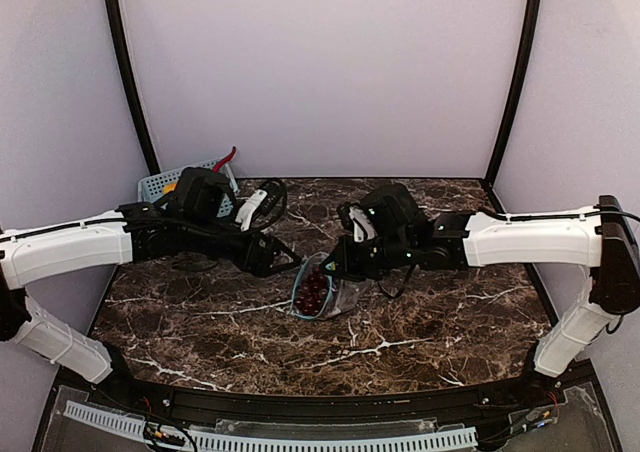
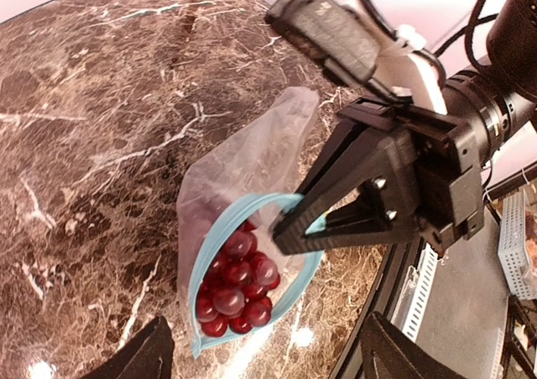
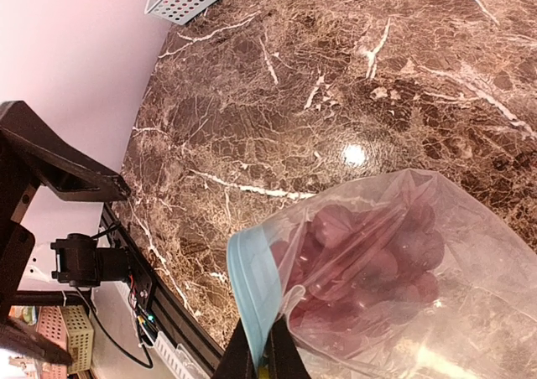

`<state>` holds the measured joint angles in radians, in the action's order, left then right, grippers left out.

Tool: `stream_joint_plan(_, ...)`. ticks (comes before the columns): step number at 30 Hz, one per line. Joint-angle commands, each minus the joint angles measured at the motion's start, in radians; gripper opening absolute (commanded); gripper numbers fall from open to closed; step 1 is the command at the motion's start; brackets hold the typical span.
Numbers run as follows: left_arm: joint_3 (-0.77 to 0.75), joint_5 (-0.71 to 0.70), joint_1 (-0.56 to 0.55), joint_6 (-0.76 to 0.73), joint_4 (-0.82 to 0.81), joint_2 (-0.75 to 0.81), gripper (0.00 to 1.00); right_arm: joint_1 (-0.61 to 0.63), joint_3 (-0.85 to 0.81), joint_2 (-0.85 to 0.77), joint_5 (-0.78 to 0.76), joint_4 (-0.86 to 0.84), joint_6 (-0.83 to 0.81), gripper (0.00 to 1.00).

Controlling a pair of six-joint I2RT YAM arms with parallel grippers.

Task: Place the food in the zip-top bag and seal the zipper
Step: Adjust the zipper food storage bag at the center of the board.

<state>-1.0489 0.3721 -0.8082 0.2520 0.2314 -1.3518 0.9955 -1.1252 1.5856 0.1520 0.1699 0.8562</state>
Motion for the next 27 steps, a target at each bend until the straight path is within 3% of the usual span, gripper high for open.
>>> stream_joint_plan(1, 0.165, 0.043, 0.043, 0.209, -0.111, 0.088, 0.77, -0.008, 0.003, -0.020, -0.017, -0.043, 0.012, 0.05)
stream_joint_plan(5, 0.295, 0.067, 0.047, 0.306, -0.212, 0.120, 0.75, -0.008, 0.001, -0.018, -0.016, -0.044, 0.011, 0.05)
stream_joint_plan(12, 0.410, 0.091, 0.047, 0.350, -0.332, 0.085, 0.58, -0.008, 0.005, -0.022, -0.015, -0.046, 0.012, 0.05)
stream_joint_plan(27, 0.392, 0.105, 0.043, 0.296, -0.407, -0.099, 0.38, -0.008, 0.013, -0.029, -0.014, -0.049, 0.016, 0.05)
